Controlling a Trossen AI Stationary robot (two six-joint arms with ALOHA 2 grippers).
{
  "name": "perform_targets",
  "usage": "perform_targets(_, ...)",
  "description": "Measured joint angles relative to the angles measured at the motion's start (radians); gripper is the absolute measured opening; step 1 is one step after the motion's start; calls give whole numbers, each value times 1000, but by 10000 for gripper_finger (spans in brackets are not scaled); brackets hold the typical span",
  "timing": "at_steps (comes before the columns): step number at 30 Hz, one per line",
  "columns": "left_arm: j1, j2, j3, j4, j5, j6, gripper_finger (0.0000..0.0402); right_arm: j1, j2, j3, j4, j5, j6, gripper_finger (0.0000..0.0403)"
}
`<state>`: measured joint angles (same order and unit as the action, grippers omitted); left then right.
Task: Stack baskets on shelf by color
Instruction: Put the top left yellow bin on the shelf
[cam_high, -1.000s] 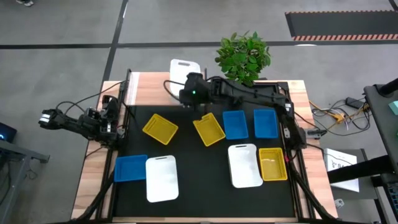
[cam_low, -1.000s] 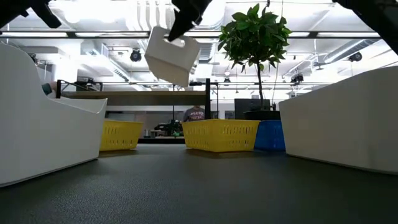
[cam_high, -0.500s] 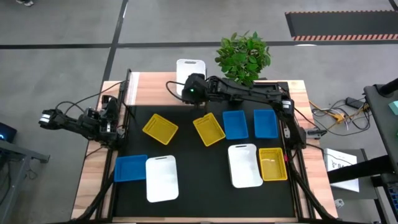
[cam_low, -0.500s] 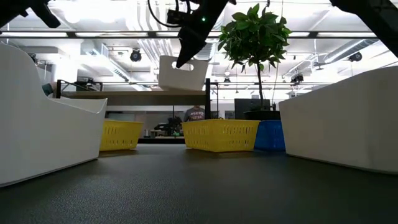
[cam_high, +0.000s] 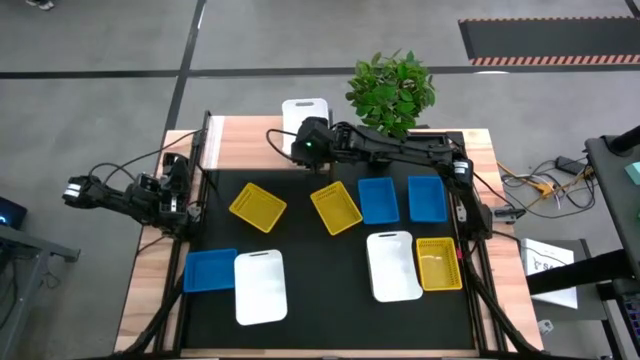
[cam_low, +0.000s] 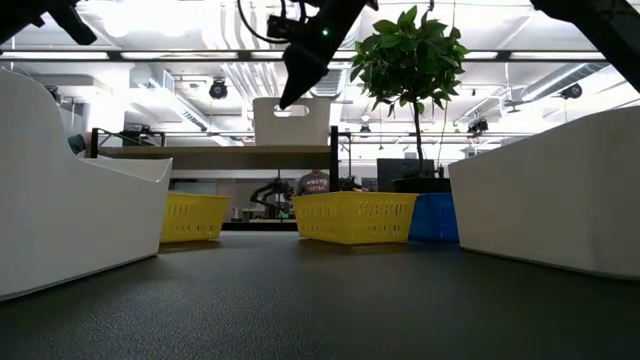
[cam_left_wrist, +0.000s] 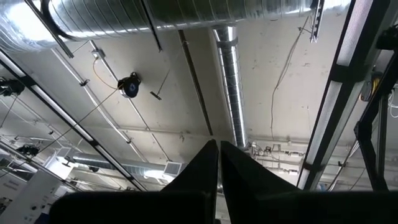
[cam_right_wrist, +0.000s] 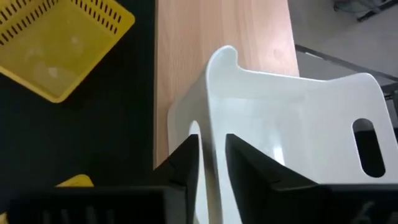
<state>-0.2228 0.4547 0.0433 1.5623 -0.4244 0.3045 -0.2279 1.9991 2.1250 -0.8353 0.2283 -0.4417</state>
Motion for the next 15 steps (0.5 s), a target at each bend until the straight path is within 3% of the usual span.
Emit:
perform_targets(9, 0, 1, -1, 0, 0, -1, 2, 26, -30, 50, -7, 0, 20, 110)
perform_targets(15, 0, 11, -1, -31, 0, 0, 2, 97, -111, 60, -139, -1, 1, 95)
